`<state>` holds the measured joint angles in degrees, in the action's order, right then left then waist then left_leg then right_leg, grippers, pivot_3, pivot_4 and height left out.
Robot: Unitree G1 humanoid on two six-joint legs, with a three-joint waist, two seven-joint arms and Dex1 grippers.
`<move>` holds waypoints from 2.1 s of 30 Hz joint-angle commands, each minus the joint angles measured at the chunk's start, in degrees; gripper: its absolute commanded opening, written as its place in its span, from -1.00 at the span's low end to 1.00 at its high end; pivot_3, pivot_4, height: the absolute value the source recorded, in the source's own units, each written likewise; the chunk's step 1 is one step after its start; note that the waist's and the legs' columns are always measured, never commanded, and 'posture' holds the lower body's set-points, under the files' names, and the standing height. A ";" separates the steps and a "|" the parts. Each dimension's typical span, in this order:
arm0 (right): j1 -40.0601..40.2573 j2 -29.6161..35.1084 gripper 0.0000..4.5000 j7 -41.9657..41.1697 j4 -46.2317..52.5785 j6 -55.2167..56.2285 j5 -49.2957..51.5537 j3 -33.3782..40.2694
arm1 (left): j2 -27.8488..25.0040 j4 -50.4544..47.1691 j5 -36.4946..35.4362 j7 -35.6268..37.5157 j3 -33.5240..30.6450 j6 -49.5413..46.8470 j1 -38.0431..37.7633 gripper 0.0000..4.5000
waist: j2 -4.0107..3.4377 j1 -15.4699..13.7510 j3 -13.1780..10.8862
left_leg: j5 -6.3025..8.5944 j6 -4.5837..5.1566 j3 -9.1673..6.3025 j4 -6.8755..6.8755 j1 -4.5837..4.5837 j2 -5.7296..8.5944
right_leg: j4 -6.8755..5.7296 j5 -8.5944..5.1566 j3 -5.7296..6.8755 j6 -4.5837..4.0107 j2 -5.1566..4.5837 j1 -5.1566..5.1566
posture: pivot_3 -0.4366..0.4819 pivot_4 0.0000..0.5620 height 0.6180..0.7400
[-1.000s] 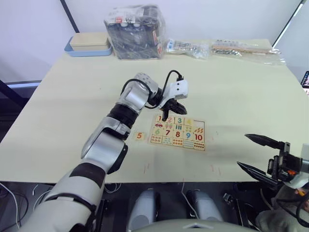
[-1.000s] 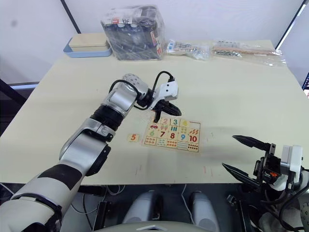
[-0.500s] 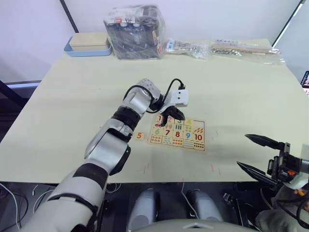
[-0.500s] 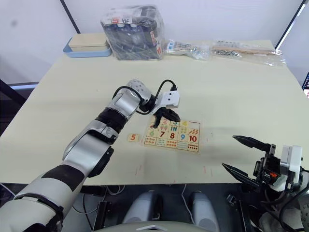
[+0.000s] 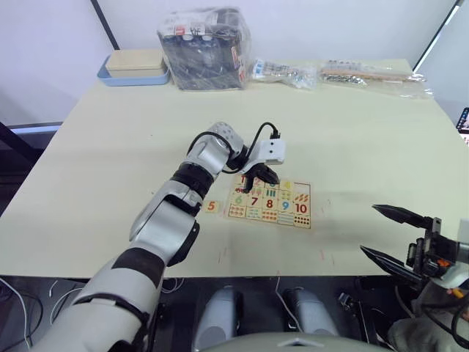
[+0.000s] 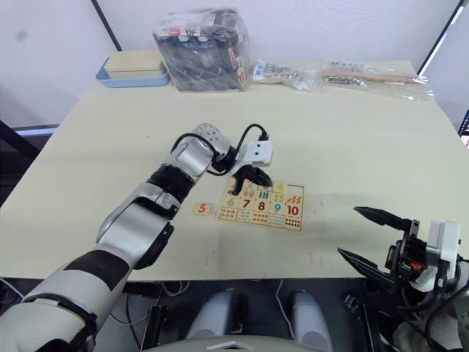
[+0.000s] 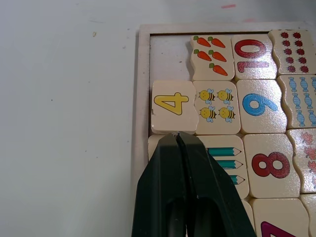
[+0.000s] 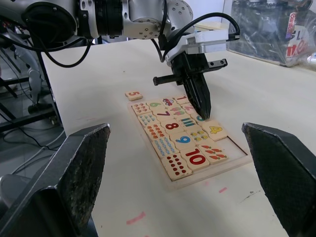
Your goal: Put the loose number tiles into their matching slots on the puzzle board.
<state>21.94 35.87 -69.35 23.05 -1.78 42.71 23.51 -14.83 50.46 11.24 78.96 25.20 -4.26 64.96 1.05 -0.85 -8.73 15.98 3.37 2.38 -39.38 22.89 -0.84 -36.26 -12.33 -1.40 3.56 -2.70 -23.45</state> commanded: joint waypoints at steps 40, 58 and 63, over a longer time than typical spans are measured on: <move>0.55 0.11 1.00 0.06 1.79 0.81 0.72 1.73 | 1.60 1.33 0.50 0.76 -0.46 1.56 2.04 -0.99 | 0.00 0.00 0.00 | 0.00 0.00 0.00 0.00 0.00 0.00 | 0.01 0.00 0.00 0.00 0.00 0.00 | -0.05 -0.47 1.00; 1.02 0.02 1.00 0.18 2.58 0.81 0.82 1.79 | -1.10 -8.46 -7.20 5.44 -6.72 -7.24 0.04 -0.99 | 0.00 0.10 0.00 | 0.00 0.00 -0.01 0.00 0.01 -0.02 | 0.00 0.00 0.00 0.00 0.00 0.00 | -0.05 -0.47 1.00; -0.15 0.40 1.00 0.23 2.58 0.22 1.16 1.16 | -8.17 -29.39 -14.78 5.66 -12.25 -24.21 -7.11 -0.99 | -0.07 0.58 0.04 | 0.00 0.00 0.04 0.04 -0.07 -0.31 | -0.08 -0.01 -0.02 -0.01 0.01 -0.01 | -0.05 -0.47 1.00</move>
<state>22.25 35.82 -69.19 23.97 -1.87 42.80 23.49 -21.55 28.64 -0.15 84.78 15.70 -22.25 59.12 0.98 -0.27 -8.69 15.98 3.37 2.42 -39.34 22.79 -1.16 -36.39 -12.34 -1.42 3.54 -2.69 -23.46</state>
